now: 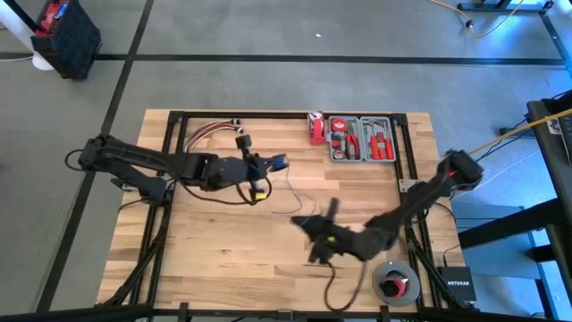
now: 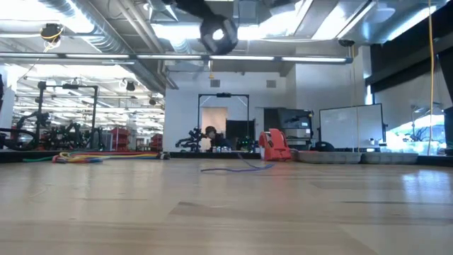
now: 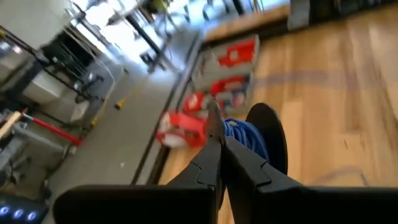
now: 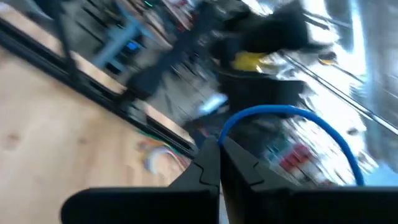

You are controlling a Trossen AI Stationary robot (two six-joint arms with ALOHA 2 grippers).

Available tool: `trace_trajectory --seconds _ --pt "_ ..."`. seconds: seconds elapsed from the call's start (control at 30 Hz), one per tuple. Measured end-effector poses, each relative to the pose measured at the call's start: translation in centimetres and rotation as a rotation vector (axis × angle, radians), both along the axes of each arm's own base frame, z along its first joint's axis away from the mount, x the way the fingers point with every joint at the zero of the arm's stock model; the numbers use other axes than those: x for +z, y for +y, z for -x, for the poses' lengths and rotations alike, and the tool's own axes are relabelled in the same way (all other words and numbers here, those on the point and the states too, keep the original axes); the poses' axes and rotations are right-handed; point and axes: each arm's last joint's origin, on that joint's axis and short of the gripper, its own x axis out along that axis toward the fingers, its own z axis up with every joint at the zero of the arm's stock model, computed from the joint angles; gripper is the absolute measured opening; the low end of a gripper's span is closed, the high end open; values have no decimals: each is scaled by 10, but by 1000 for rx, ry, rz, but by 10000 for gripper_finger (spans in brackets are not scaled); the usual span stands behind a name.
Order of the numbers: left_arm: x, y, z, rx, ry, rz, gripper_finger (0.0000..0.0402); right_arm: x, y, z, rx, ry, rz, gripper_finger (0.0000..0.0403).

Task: Coil cords
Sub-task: Uncoil the blue wire from the black spool

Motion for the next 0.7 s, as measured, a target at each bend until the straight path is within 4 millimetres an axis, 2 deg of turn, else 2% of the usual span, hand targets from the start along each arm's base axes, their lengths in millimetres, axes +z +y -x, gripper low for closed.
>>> trace_trajectory --seconds 0.07,0.13,0.23,0.37,0.47,0.53,0.6,0.7 --pt "-4 -3 3 5 40 11 8 11 -1 17 -61 3 1 3" --pt "-4 -8 7 -5 43 23 8 14 -4 33 -117 14 -11 3" --pt "2 -19 14 -47 23 29 8 0 -11 50 -191 55 -23 3" --pt "19 -32 27 -119 -59 38 8 -35 -23 65 -210 103 -95 3" --pt "38 -38 39 -160 -184 53 8 -63 -35 66 -178 145 -199 3" --pt "51 -42 45 -185 -268 59 8 -78 -43 60 -141 175 -291 3" --pt "63 -42 50 -197 -361 64 8 -91 -49 50 -111 210 -353 3" --pt "79 -40 54 -201 -491 55 8 -97 -52 29 -25 204 -412 3"
